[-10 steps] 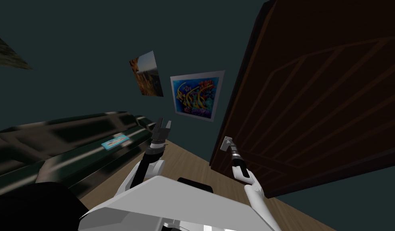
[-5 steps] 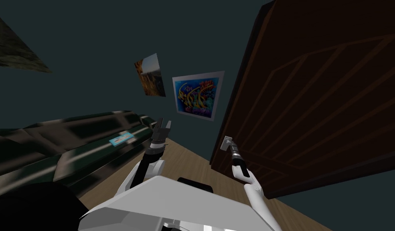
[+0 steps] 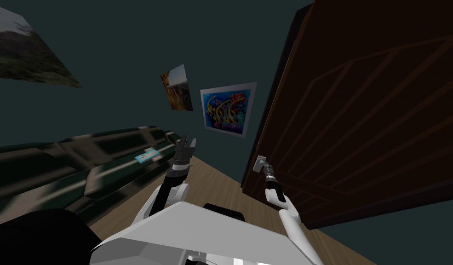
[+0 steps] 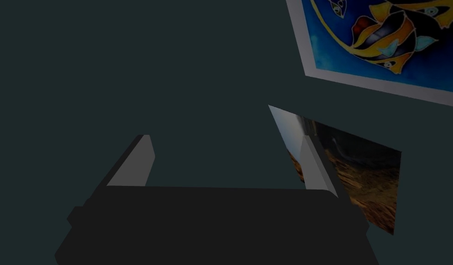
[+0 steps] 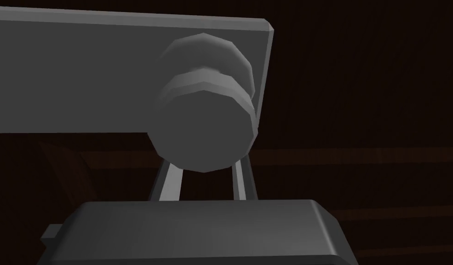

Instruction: Pull the door open

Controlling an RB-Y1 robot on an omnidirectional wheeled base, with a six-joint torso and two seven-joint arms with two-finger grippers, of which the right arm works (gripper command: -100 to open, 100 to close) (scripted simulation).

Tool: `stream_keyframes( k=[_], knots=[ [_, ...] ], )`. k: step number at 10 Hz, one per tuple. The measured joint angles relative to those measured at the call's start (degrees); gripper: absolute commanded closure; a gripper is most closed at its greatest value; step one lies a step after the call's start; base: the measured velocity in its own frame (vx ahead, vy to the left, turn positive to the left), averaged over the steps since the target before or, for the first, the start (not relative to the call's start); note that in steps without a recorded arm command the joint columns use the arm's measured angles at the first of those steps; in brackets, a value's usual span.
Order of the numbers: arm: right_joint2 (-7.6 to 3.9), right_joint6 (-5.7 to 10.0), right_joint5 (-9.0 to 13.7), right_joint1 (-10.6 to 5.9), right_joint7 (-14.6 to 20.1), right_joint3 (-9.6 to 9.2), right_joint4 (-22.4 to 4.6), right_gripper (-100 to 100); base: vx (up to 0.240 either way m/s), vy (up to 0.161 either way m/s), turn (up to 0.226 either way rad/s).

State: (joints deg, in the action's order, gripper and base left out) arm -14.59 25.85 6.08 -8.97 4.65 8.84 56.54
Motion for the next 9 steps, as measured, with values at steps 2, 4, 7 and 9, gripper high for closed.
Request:
stream_keyframes(
  k=[2,4,7,9],
  knots=[
    [-0.06,0.0,1.73,-0.37,2.34,-0.25,-0.5,100,-0.048,-0.021,0.064],
    [-0.26,-0.39,3.5,-0.2,4.81,-0.54,-0.11,100,-0.058,-0.025,0.073],
    [-0.57,0.35,6.76,-1.65,8.92,-1.13,-2.55,100,-0.072,-0.035,0.083],
    [-0.71,0.73,8.65,-2.25,11.92,-1.64,-3.63,100,-0.057,-0.021,0.058]
  ],
)
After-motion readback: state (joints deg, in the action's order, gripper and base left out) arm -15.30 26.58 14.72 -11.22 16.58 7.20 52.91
